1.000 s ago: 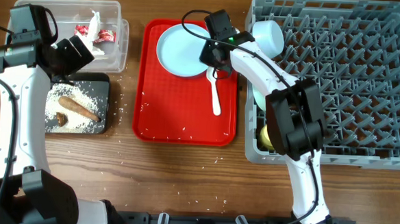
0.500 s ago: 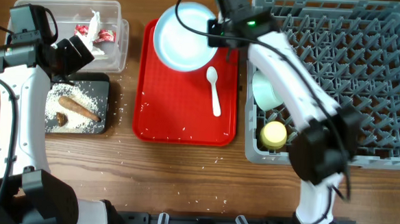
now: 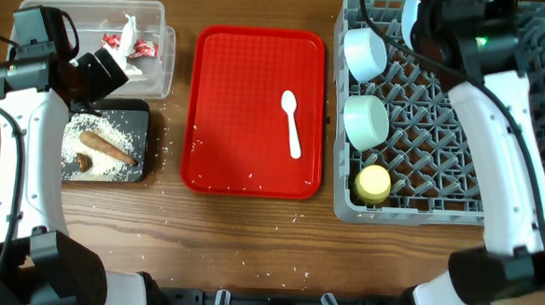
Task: Sort waste into correct bins and load items into the dishwasher rack
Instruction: 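Carry light blue plate to rack and stand it upright, release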
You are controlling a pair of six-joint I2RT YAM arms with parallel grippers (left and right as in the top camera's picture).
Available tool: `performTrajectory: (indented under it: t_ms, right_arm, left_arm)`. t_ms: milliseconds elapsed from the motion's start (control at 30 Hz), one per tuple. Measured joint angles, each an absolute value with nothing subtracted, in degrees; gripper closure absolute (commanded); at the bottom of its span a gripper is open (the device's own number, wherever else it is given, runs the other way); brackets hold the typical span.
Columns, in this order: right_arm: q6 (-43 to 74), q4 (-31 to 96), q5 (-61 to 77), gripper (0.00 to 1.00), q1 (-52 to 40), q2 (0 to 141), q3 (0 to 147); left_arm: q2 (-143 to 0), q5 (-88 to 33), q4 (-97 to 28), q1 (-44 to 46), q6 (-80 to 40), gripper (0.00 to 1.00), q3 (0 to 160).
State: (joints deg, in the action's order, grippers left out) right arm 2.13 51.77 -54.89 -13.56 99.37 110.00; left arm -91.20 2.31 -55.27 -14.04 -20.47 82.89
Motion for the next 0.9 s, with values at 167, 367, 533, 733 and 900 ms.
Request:
performTrajectory:
  t_ms: [167,367,533,733,900]
  right_arm:
    - [-5.5,51.9,-56.0,0.96,-11.3,106.6,109.4]
    - [-12.7,51.8,-55.9,0.96,-11.2,111.1,109.2]
    - [-22.0,50.5,-54.7,0.96,-10.7,114.2,109.2]
    - [-26.3,50.1,-46.3,0.14,-10.3,117.2,109.2]
    - [-19.0,51.1,-31.6,0.0,-10.3,117.1,109.2]
  left_arm:
    - [-91.2,2.3,-55.3,-14.0,-20.5,0.0,82.9]
    - [-91.2,2.3,-55.3,-14.0,-20.5,0.0,82.9]
    - [-91.2,2.3,-55.3,-14.0,-20.5,0.0,82.9]
    - [-91.2,2.3,-55.3,-14.0,-20.5,0.0,82.9]
    - [-91.2,2.3,-55.3,-14.0,-20.5,0.0,82.9]
